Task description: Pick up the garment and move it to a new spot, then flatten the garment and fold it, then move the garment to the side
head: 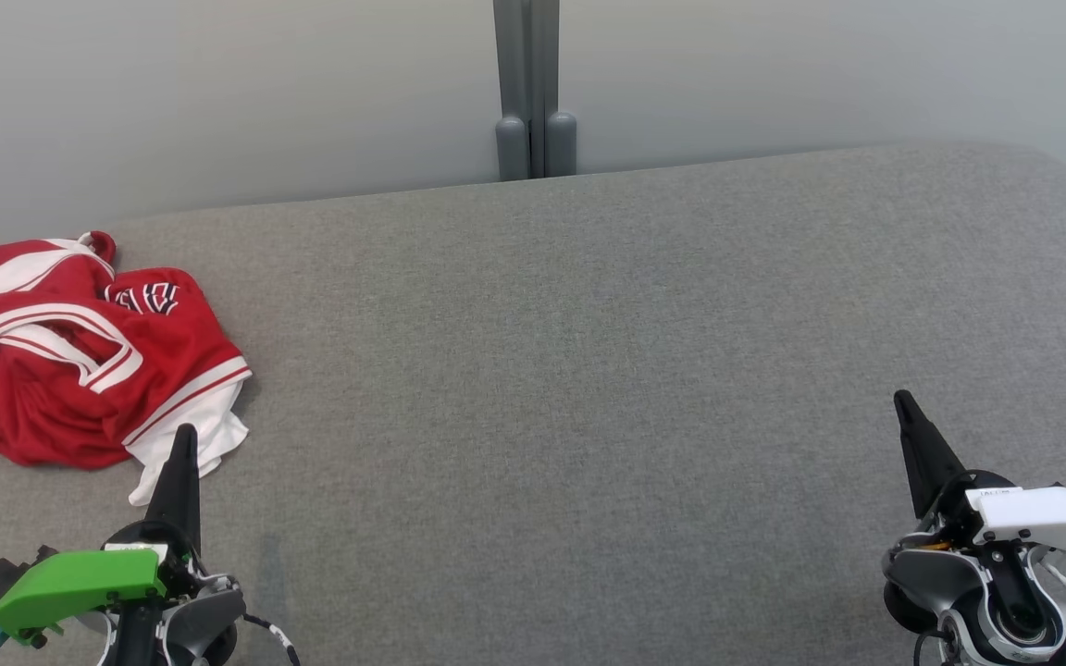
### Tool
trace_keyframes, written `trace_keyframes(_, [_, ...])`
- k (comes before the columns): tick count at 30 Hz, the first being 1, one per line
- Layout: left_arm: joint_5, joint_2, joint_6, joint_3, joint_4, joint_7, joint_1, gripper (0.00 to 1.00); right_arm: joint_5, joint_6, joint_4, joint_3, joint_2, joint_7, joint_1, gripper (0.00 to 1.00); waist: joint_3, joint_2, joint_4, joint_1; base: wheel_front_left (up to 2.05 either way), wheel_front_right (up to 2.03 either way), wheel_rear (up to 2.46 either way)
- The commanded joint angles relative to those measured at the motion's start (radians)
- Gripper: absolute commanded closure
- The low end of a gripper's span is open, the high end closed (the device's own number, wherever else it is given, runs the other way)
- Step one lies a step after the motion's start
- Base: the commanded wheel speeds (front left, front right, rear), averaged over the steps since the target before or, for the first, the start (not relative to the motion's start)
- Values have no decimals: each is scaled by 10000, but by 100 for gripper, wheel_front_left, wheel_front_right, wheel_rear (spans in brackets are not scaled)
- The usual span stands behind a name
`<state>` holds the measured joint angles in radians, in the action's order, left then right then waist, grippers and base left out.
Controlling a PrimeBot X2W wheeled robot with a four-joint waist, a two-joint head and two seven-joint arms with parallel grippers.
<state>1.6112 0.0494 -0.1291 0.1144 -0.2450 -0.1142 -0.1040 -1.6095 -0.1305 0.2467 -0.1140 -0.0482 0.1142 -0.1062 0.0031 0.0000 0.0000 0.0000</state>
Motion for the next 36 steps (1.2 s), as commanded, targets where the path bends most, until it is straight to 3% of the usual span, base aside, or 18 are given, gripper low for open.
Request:
trace_keyframes(1, [35,14,-58,14,13,-23,-112,100,-70,-4,-48,-12,-43,15,-53,100,0,0,0,0,0,0,0])
trace_keyframes(35, [34,14,-58,14,13,-23,-112,100,-70,-4,-48,-12,-43,15,-53,100,0,0,0,0,0,0,0])
trace_keyframes(36, [-4,0,2,-5,-3,6,2,0,2,0,4,6,0,-6,2,0,0,0,0,0,0,0,0])
